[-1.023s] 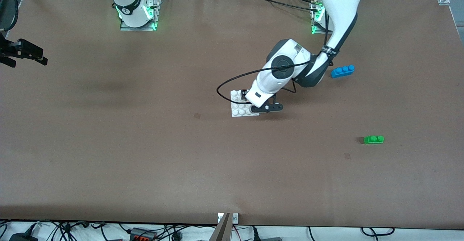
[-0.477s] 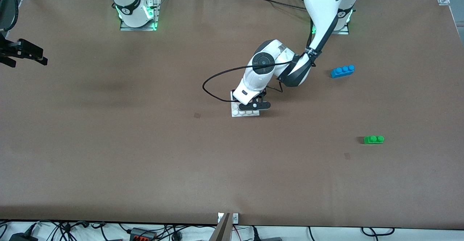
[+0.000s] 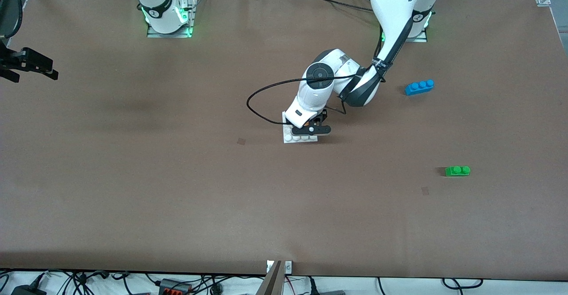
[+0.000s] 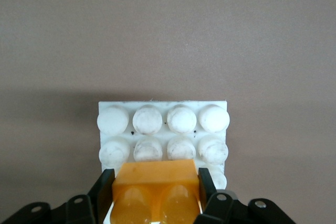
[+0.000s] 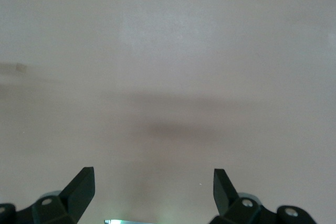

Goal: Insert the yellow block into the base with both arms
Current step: 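Lower the yellow block onto the base studs with the left gripper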

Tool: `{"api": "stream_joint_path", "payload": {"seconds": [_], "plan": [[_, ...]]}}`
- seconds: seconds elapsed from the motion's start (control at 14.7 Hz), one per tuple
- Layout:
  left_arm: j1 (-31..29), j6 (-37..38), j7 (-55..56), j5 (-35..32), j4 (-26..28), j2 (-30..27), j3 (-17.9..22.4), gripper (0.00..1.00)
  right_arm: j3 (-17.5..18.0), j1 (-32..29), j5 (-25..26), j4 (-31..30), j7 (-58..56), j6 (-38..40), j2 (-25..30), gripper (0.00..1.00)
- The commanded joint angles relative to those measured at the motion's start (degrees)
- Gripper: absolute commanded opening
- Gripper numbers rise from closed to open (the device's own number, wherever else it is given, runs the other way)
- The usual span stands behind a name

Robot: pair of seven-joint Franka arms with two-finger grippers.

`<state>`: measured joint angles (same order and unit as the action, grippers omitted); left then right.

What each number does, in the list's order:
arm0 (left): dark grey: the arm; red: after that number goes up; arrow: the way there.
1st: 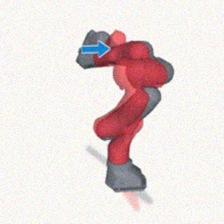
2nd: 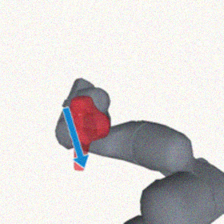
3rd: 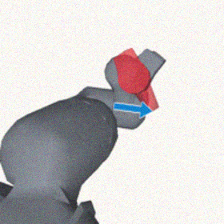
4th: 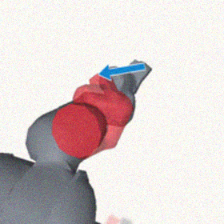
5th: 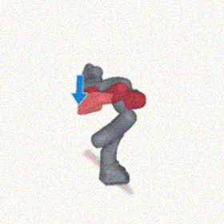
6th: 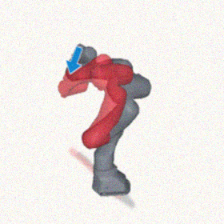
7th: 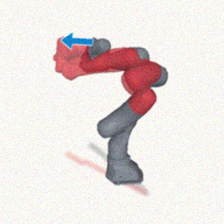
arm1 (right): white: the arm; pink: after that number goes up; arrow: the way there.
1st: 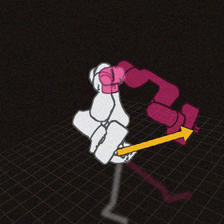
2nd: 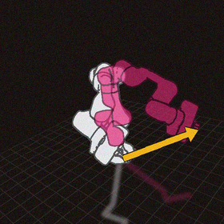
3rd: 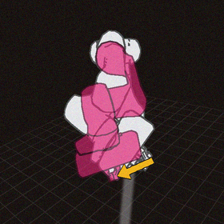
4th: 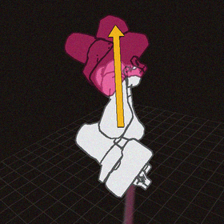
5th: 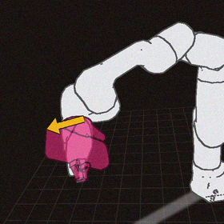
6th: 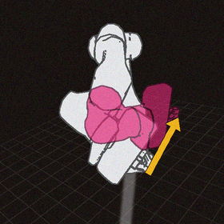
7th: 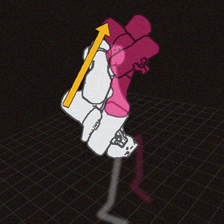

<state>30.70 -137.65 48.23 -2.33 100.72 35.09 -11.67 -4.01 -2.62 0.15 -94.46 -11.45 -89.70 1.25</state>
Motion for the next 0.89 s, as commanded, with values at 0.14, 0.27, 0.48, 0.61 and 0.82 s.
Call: {"api": "stream_joint_path", "payload": {"seconds": [0.14, 0.27, 0.48, 0.61, 0.82], "plan": [[1.56, -0.25, 3.36, -3.02, 0.79, -0.37, 0.86, 0.57, 0.06, -0.01, -0.41, -0.73, -0.16, 0.58, 0.86, 1.0], [1.56, -0.17, 3.98, -3.21, 1.06, -0.37, 0.86, 0.58, 0.06, -0.01, -0.41, -0.73, -0.16, 0.58, 0.86, 1.0], [1.65, -0.34, 3.98, -3.38, 1.23, -0.19, 0.86, 0.58, 0.06, -0.01, -0.41, -0.73, -0.16, 0.58, 0.86, 1.0], [1.56, -0.6, 3.98, -3.38, 1.32, -0.19, 0.86, 0.58, 0.06, -0.01, -0.5, -0.73, -0.16, 0.66, 0.86, 1.0], [1.65, -1.3, 4.07, -3.38, 1.32, 0.07, 0.86, 0.58, 0.06, -0.01, -0.5, -0.73, -0.15, 0.66, 0.86, 1.0]]}}
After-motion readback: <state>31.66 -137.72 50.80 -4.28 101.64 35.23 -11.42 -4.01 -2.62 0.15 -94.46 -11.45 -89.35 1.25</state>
